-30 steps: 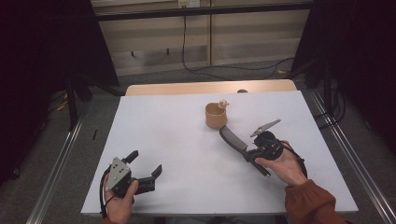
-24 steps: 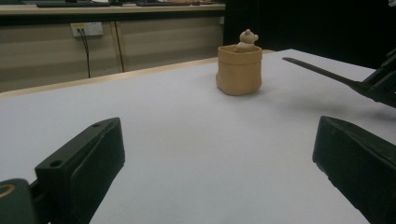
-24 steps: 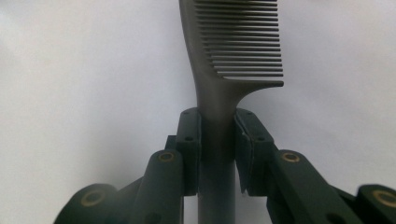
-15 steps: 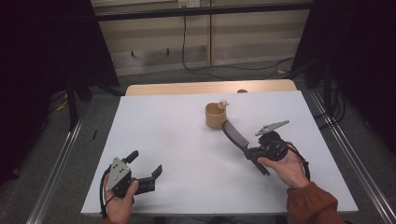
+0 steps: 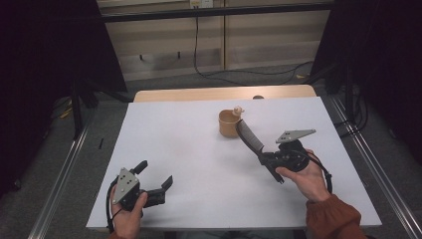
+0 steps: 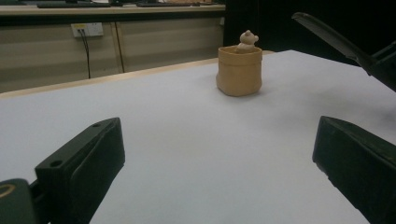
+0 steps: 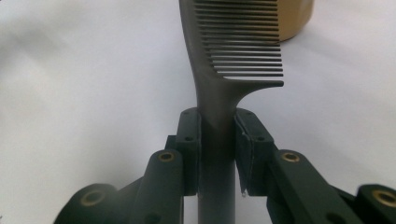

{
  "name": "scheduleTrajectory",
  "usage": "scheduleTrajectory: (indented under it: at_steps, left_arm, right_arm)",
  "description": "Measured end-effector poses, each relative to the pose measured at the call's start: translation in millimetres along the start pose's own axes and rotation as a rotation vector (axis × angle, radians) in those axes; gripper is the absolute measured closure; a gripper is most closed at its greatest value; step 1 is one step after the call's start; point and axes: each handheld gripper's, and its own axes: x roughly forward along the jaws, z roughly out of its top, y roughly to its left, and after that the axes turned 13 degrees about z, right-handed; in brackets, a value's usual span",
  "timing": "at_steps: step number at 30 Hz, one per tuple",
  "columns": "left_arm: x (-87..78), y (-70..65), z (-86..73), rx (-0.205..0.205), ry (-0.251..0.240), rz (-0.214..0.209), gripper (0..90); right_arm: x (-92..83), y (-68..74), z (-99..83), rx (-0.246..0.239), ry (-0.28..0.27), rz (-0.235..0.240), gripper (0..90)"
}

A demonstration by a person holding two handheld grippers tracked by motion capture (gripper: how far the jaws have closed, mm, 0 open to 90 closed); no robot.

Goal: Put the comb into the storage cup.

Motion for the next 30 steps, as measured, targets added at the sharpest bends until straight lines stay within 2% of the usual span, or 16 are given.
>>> scheduleTrajectory:
  at_steps: [5, 14, 19, 27, 28, 30]
  left_arm:
    - [-0.1, 0.2, 0.1, 0.001, 0.000, 0.000, 2.4]
    - [-0.2, -0.2, 0.2, -0.001, -0.001, -0.001, 2.4]
    - [-0.2, -0.3, 0.2, 0.000, -0.002, 0.002, 2.4]
    - [0.0, -0.5, 0.1, -0.002, -0.003, 0.002, 2.4]
    - [0.2, -0.3, 0.1, 0.000, -0.004, 0.002, 2.4]
    - [0.3, -0.4, 0.0, -0.002, -0.004, 0.002, 2.4]
  right_arm:
    - [-5.8, -2.4, -0.7, 0.010, -0.074, -0.031, 73.0]
    - [-8.6, 0.2, 1.1, -0.026, -0.157, -0.004, 73.0]
    - [-9.2, 1.7, 1.8, -0.054, -0.209, -0.006, 73.0]
    - [-14.6, 0.4, 2.7, -0.063, -0.306, -0.007, 73.0]
    - [-15.7, 0.2, 3.3, -0.080, -0.326, -0.011, 73.0]
    - [-16.0, 0.3, 3.7, -0.082, -0.329, -0.009, 73.0]
